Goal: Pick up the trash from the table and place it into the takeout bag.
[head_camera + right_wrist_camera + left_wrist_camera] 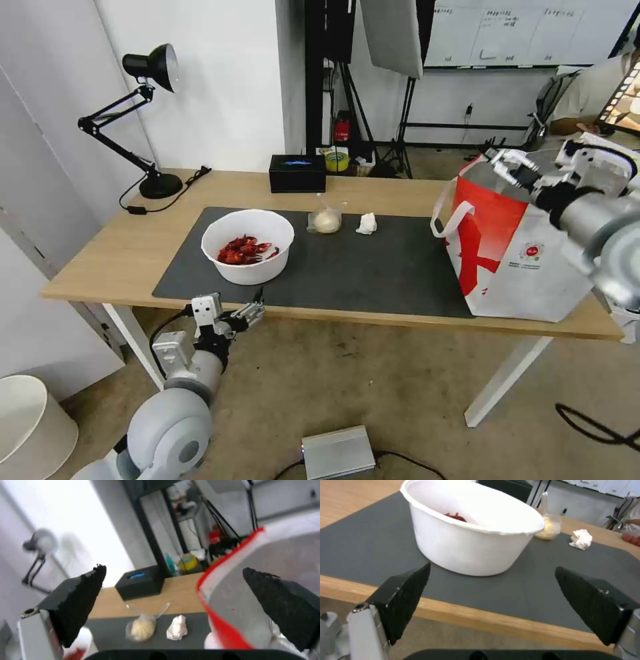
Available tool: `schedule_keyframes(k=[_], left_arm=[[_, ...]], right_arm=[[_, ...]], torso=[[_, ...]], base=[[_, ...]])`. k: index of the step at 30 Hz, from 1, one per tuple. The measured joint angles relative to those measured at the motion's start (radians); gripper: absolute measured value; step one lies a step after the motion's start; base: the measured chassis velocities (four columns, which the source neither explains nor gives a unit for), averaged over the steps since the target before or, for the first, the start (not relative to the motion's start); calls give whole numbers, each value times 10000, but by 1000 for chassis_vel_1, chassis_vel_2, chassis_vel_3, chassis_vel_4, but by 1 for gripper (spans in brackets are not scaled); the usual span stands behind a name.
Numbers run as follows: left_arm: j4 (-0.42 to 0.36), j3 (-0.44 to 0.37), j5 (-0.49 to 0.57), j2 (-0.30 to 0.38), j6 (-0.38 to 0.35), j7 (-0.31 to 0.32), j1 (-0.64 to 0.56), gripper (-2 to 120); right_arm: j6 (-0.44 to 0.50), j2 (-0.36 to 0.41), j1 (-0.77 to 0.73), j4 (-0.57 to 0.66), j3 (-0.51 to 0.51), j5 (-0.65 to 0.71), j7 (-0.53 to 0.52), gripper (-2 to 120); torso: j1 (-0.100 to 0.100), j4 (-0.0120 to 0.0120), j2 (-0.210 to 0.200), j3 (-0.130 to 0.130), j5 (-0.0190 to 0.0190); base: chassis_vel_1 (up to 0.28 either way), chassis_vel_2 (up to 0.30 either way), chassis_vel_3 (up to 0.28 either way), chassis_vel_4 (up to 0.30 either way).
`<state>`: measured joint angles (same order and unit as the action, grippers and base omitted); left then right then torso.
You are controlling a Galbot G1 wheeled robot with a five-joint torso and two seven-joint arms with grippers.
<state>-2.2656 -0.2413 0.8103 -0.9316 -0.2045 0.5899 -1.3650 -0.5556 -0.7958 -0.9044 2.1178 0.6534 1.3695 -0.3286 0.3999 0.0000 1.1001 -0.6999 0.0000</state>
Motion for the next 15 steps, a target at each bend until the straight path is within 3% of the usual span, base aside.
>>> schedule_keyframes(k=[2, 7, 15], left_arm=[[-50, -105, -58, -8, 20, -63, -113, 100], [-89, -294, -246, -52, 56, -208, -340, 100], [-201, -675, -362, -131, 82, -321, -663, 100]], right_arm=[[149, 188, -405, 215, 34, -891, 970, 100], [748, 417, -1081, 592, 75, -2214, 1979, 100], [1968, 663, -2226, 1005, 143, -3539, 2500, 100]], torso=[[0, 0, 0, 0, 0], [0, 0, -1, 0, 0], [0, 0, 0, -1, 0]], base=[[0, 0, 0, 0], [0, 0, 0, 0], [0, 0, 0, 0]])
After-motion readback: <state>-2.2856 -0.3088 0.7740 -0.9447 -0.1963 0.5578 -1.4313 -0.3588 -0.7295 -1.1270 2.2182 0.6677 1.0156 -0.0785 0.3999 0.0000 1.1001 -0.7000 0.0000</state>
